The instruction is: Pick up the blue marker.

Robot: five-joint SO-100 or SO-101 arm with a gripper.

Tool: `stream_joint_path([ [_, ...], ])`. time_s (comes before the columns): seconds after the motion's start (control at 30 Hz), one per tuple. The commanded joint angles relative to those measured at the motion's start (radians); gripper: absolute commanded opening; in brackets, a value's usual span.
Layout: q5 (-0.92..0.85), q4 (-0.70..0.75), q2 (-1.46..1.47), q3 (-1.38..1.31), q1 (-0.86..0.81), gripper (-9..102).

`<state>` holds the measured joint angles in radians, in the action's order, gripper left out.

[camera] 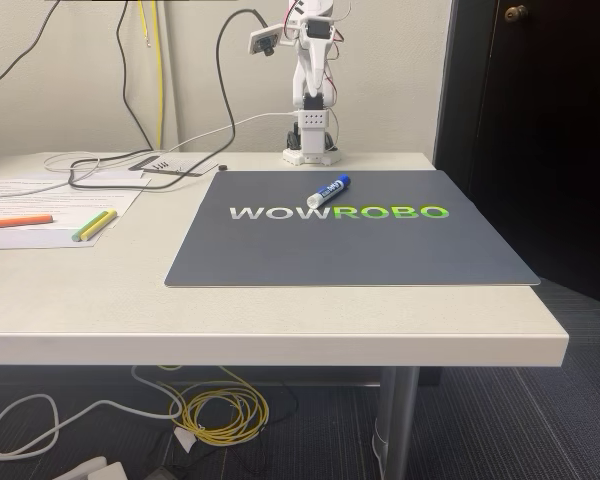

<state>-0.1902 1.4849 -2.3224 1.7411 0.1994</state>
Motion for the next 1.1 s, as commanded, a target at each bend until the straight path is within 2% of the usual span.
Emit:
stream_joint_path([
  [0.0,0.058,-0.176,-0.066,0.123,0.014,12],
  [0.4,0.181,-0.316,-0.124,0.222,0.000,12],
  [0.6,0.163,-0.308,-0.176,0.252,-0.018,12],
  [0.8,0.138,-0.413,-0.362,0.453,-0.034,12],
  [1.07,0.117,-0.405,-0.390,0.492,-0.025,12],
])
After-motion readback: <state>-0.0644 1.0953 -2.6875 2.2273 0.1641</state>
